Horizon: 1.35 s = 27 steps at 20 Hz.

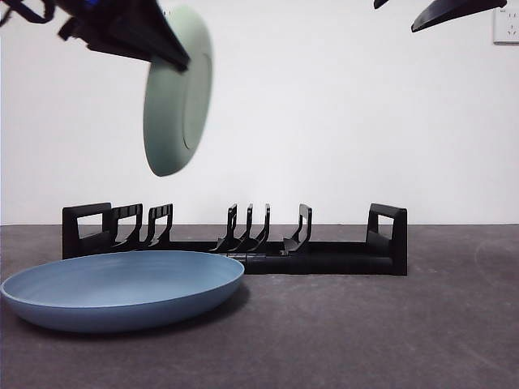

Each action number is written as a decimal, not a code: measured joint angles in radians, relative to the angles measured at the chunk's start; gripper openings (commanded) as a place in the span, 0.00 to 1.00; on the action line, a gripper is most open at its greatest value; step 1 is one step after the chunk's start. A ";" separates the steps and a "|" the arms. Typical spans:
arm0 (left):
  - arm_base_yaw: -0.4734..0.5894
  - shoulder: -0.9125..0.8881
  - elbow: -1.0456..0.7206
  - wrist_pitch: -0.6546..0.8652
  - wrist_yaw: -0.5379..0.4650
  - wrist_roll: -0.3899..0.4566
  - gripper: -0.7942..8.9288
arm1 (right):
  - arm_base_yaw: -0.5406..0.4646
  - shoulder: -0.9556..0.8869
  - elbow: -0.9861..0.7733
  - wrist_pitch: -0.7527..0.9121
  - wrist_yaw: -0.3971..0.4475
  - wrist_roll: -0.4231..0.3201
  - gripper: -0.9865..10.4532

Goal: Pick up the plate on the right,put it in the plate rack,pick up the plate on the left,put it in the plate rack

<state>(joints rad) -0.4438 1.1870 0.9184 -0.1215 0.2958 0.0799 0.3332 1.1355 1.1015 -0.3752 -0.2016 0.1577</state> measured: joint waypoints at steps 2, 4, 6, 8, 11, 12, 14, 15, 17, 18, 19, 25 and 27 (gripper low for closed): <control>0.063 0.000 0.000 0.020 0.066 -0.034 0.07 | 0.000 0.000 0.000 0.000 0.000 0.000 0.33; 0.116 0.000 0.000 0.031 0.109 -0.062 0.07 | 0.000 0.000 0.000 0.000 0.000 0.000 0.33; 0.155 0.003 0.000 0.035 0.116 -0.082 0.07 | 0.000 0.000 0.000 0.000 0.000 0.000 0.33; 0.178 0.013 0.000 0.048 0.122 -0.092 0.07 | 0.000 0.000 0.000 0.000 0.000 0.000 0.33; 0.197 0.048 0.000 0.080 0.146 -0.100 0.07 | 0.000 0.000 0.000 0.000 0.000 0.000 0.33; 0.201 0.063 0.000 0.087 0.145 -0.100 0.07 | 0.000 0.000 0.000 0.000 0.000 0.000 0.33; 0.207 0.092 0.000 0.090 0.145 -0.101 0.07 | 0.000 0.000 0.000 0.000 0.000 0.000 0.33; 0.208 0.109 0.000 0.090 0.144 -0.102 0.07 | 0.000 0.000 0.000 0.000 0.000 0.000 0.33; 0.210 0.138 0.000 0.090 0.144 -0.103 0.07 | 0.000 0.000 0.000 0.000 0.000 0.000 0.33; 0.212 0.153 0.000 0.090 0.145 -0.104 0.07 | 0.000 0.000 0.000 -0.001 0.000 0.000 0.33; 0.213 0.169 0.000 0.090 0.144 -0.103 0.07 | 0.000 0.000 0.000 -0.001 0.000 0.000 0.33; 0.214 0.247 0.000 0.084 0.142 -0.098 0.08 | 0.000 0.000 0.000 -0.002 -0.001 0.000 0.33; 0.214 0.258 0.000 0.078 0.137 -0.097 0.08 | 0.000 0.000 0.000 -0.005 0.000 0.000 0.33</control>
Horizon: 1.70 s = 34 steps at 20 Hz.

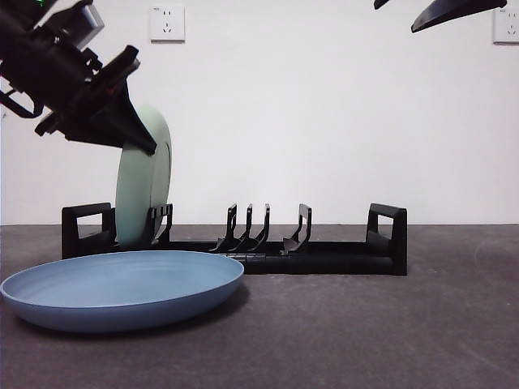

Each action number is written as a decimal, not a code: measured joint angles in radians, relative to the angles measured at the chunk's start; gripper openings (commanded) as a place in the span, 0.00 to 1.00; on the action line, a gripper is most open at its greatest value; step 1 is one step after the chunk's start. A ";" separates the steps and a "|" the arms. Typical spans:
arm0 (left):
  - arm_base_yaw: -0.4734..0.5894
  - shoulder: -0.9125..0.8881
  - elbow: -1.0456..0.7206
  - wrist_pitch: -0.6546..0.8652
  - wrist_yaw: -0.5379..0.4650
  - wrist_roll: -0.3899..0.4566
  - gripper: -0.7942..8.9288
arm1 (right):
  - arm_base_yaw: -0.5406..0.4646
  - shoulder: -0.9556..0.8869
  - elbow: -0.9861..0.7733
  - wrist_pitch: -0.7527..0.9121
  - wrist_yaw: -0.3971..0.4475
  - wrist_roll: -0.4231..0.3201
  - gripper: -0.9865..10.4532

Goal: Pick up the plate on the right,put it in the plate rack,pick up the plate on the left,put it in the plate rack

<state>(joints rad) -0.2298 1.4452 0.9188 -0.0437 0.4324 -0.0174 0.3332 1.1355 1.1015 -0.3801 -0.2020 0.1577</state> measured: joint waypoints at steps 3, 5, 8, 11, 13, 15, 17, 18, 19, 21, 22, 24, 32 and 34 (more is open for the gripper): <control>0.000 0.000 0.000 -0.011 -0.018 0.002 0.12 | 0.000 0.000 0.000 -0.014 -0.003 0.000 0.33; 0.000 0.000 0.002 -0.023 -0.019 0.006 0.24 | 0.000 0.000 0.000 -0.023 -0.006 0.000 0.33; 0.000 -0.001 0.003 -0.050 -0.022 0.007 0.38 | 0.004 0.000 0.000 -0.046 -0.007 0.000 0.33; 0.000 -0.008 0.003 -0.085 -0.018 0.008 0.38 | 0.016 0.002 0.000 -0.064 -0.021 0.003 0.33; 0.000 -0.026 0.003 -0.112 -0.017 0.012 0.38 | 0.025 0.011 0.000 -0.076 -0.082 0.003 0.33; -0.003 -0.060 0.003 -0.134 -0.015 0.031 0.38 | 0.035 0.029 0.000 -0.082 -0.150 0.003 0.33; -0.009 -0.122 0.003 -0.169 -0.016 0.064 0.38 | 0.058 0.061 0.000 -0.098 -0.202 0.003 0.33; -0.018 -0.170 0.003 -0.190 -0.022 0.089 0.38 | 0.077 0.089 0.000 -0.106 -0.212 0.003 0.33; -0.032 -0.221 0.003 -0.208 -0.030 0.113 0.38 | 0.099 0.120 0.000 -0.109 -0.216 0.003 0.33; -0.071 -0.329 0.003 -0.232 -0.083 0.150 0.38 | 0.137 0.196 0.000 -0.112 -0.217 0.003 0.33; -0.097 -0.388 0.003 -0.242 -0.127 0.168 0.38 | 0.152 0.241 0.000 -0.110 -0.217 0.003 0.33; -0.150 -0.490 0.003 -0.270 -0.226 0.219 0.38 | 0.174 0.318 0.000 -0.089 -0.217 0.003 0.33; -0.383 -0.675 0.003 -0.423 -0.672 0.437 0.38 | 0.206 0.600 0.000 0.060 -0.259 0.067 0.33; -0.417 -0.673 0.003 -0.439 -0.711 0.452 0.38 | 0.218 0.652 0.000 0.106 -0.282 0.093 0.31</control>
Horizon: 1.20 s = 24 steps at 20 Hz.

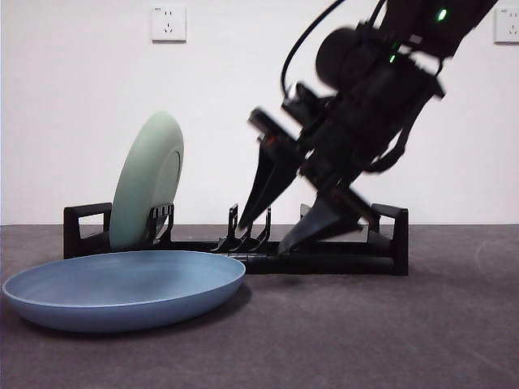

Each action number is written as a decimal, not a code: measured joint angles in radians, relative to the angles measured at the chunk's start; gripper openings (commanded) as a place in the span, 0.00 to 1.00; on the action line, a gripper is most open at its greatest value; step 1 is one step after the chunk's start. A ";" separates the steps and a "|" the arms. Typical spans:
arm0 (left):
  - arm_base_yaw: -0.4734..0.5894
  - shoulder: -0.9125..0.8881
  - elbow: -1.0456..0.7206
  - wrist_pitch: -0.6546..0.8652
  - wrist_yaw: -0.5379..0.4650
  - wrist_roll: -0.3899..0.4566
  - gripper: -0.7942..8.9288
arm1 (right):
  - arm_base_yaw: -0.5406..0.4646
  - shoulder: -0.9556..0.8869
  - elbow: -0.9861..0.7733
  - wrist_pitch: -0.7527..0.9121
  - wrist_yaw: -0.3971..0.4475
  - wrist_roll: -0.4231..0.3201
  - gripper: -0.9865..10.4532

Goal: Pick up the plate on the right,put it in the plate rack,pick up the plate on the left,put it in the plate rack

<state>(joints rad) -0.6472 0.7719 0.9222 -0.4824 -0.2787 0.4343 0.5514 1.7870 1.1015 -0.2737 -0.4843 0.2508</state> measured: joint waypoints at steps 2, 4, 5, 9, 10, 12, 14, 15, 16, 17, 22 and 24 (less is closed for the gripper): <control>-0.018 0.000 0.000 -0.003 -0.004 0.004 0.37 | 0.011 0.048 0.000 0.028 -0.012 0.022 0.27; -0.024 0.000 0.000 -0.003 -0.006 0.007 0.37 | 0.017 0.079 0.000 0.035 -0.012 0.031 0.28; -0.024 0.000 0.000 -0.003 -0.007 0.008 0.37 | 0.021 0.084 0.000 0.037 -0.012 0.037 0.28; -0.024 0.000 0.000 -0.003 -0.007 0.010 0.37 | 0.031 0.103 0.000 0.058 -0.014 0.055 0.27; -0.024 0.000 0.000 -0.003 -0.007 0.010 0.37 | 0.034 0.116 0.000 0.059 -0.015 0.056 0.26; -0.024 0.000 0.000 -0.003 -0.007 0.010 0.37 | 0.042 0.120 0.003 0.064 -0.013 0.061 0.15; -0.024 0.000 0.000 -0.008 -0.007 0.010 0.37 | 0.058 0.125 0.003 0.061 -0.012 0.068 0.07; -0.024 0.000 0.000 -0.019 -0.007 0.010 0.37 | 0.066 0.125 0.003 0.059 -0.010 0.072 0.07; -0.024 0.000 0.000 -0.030 -0.007 0.010 0.37 | 0.070 0.125 0.003 0.056 -0.007 0.081 0.08; -0.024 0.000 0.000 -0.040 -0.006 0.010 0.37 | 0.070 0.125 0.003 0.049 -0.017 0.084 0.08; -0.038 0.000 0.000 -0.123 0.084 0.010 0.37 | 0.070 0.063 0.003 -0.074 0.029 0.100 0.08; -0.072 0.005 0.000 -0.132 0.132 0.010 0.37 | 0.064 -0.006 0.003 -0.112 0.055 0.097 0.08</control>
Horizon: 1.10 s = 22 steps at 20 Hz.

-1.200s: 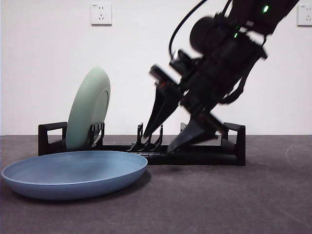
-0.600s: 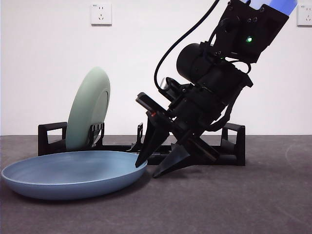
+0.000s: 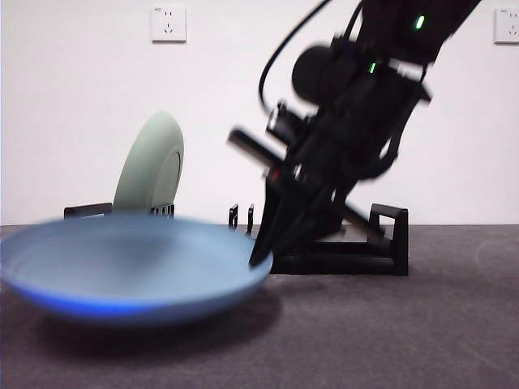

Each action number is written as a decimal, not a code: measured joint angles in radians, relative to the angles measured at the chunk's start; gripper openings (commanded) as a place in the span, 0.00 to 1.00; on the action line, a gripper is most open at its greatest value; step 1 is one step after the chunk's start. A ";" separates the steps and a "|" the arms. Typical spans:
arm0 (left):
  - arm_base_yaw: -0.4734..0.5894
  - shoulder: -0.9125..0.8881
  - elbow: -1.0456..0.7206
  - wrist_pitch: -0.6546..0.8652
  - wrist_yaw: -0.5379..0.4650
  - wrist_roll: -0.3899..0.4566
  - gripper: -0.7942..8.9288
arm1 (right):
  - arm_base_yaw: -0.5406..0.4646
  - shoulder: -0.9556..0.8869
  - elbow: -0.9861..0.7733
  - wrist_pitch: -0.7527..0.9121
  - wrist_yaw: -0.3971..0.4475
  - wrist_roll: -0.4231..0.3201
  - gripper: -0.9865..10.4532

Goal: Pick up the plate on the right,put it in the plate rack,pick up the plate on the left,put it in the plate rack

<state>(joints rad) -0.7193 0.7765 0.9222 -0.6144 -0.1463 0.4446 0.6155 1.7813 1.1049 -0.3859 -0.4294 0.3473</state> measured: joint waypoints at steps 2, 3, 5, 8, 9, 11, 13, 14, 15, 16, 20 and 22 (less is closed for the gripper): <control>-0.053 0.018 0.000 -0.003 0.016 0.000 0.37 | -0.010 -0.079 0.000 -0.019 0.018 -0.005 0.08; -0.087 0.033 0.000 -0.003 0.016 0.000 0.37 | -0.019 -0.115 0.000 -0.027 0.018 -0.006 0.08; -0.163 0.079 0.000 -0.007 0.014 0.000 0.37 | -0.037 -0.180 0.000 -0.047 0.021 -0.007 0.08; -0.282 0.174 0.000 -0.016 -0.028 0.027 0.37 | -0.069 -0.250 0.000 -0.077 0.022 -0.011 0.08; -0.327 0.217 0.000 -0.026 -0.069 0.044 0.37 | -0.082 -0.266 0.000 -0.093 0.024 -0.015 0.08; -0.402 0.292 0.000 -0.046 -0.142 0.072 0.37 | -0.103 -0.283 0.000 -0.124 0.037 -0.022 0.08; -0.465 0.365 0.000 -0.051 -0.210 0.100 0.37 | -0.124 -0.288 0.000 -0.166 0.039 -0.026 0.08; -0.480 0.390 0.000 -0.052 -0.219 0.112 0.37 | -0.130 -0.288 0.000 -0.185 0.040 -0.031 0.08; -0.485 0.418 0.000 -0.051 -0.223 0.120 0.37 | -0.134 -0.288 0.000 -0.208 0.039 -0.036 0.08; -0.485 0.438 0.000 -0.051 -0.229 0.124 0.37 | -0.138 -0.291 0.000 -0.223 0.039 -0.042 0.08; -0.484 0.491 0.000 -0.048 -0.238 0.129 0.37 | -0.138 -0.323 0.000 -0.272 0.040 -0.061 0.08; -0.484 0.491 0.000 -0.030 -0.238 0.131 0.29 | -0.138 -0.352 0.000 -0.278 0.039 -0.066 0.08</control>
<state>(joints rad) -1.2037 1.2678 0.9222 -0.6445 -0.3840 0.5758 0.4774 1.4292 1.1049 -0.6640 -0.3901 0.2810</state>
